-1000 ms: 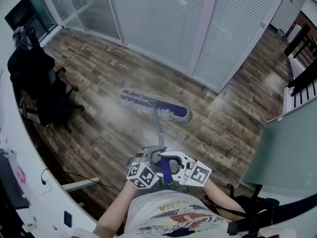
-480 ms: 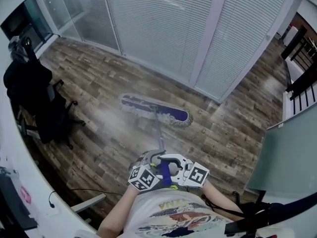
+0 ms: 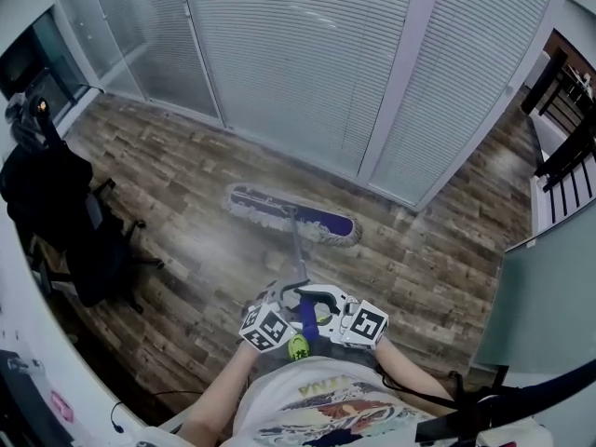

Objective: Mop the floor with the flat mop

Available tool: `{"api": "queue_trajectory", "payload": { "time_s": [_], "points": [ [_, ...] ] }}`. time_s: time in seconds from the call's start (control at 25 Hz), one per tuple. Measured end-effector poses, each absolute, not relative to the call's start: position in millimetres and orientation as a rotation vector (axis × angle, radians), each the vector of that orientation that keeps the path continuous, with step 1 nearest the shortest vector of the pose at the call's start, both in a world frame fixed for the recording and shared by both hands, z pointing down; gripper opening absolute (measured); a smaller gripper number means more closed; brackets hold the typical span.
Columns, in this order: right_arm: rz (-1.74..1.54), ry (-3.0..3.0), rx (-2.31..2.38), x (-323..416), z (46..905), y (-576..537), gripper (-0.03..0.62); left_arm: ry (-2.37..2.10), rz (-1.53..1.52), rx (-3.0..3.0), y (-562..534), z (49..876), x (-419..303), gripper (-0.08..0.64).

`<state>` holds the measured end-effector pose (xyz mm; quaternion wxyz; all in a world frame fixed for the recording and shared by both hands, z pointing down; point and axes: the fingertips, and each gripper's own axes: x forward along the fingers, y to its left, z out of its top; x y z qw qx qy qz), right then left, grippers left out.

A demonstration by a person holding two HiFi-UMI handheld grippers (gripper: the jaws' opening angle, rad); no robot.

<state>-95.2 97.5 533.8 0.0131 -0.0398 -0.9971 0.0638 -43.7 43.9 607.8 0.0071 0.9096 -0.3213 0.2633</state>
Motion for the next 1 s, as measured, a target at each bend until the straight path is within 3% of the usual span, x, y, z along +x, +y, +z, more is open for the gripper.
{"api": "queue_trajectory", "payload": {
  "time_s": [0.76, 1.0],
  "points": [
    [0.220, -3.121, -0.233, -162.0, 531.3, -214.2, 0.261, -1.140, 0.808, 2.749, -271.4, 609.5, -118.6, 0.155],
    [0.260, -3.120, -0.251, -166.3, 533.7, -257.3, 0.261, -1.135, 0.860, 2.740, -314.4, 612.0, -123.5, 0.155]
  ]
}}
